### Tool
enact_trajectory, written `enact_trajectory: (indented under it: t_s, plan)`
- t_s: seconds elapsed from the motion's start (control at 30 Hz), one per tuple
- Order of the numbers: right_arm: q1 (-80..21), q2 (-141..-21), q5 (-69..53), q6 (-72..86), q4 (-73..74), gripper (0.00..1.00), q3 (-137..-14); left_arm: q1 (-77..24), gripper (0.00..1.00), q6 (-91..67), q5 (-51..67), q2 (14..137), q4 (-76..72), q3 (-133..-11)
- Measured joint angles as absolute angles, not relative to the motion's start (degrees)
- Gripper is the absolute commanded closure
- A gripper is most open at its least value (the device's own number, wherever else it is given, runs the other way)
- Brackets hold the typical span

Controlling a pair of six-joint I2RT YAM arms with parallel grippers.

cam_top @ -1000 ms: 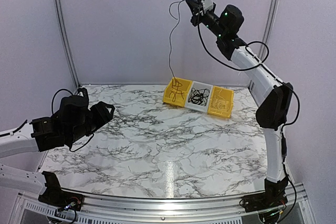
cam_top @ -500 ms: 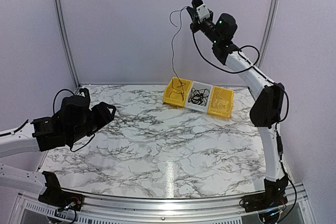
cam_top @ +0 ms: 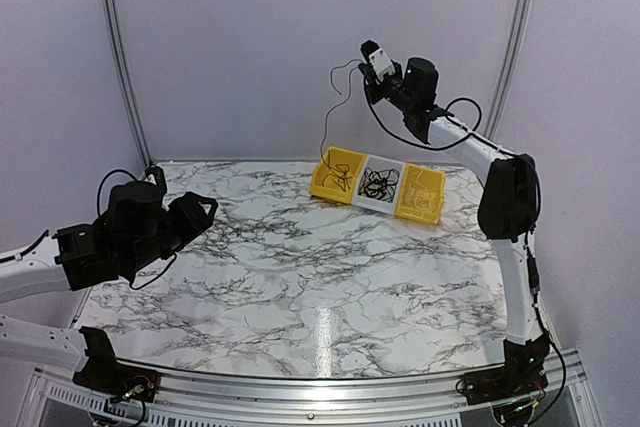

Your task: Untangle the cables

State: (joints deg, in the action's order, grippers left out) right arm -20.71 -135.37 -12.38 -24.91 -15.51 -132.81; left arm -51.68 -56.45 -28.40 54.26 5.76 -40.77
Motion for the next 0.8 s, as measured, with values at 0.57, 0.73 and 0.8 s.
enact_trajectory:
  t_s: [0.57,0.73,0.8]
  plan:
    - [-20.18,-133.16,-15.68,-26.04,-5.63,1.0,-114.45,-51.68,0.35,-56.69,-28.45,53.19,5.72,-39.35]
    - [-20.05,-133.16,-15.16,-26.61,-5.3,1.0,-113.73,-51.68,0.35,-57.04,-28.47,52.66,5.74,-39.0]
    - [-19.86,-133.1,-14.87,-26.59,-5.32,1.0,-113.73,-51.68,0.35,-57.32,-28.45,52.62,5.74,-38.94]
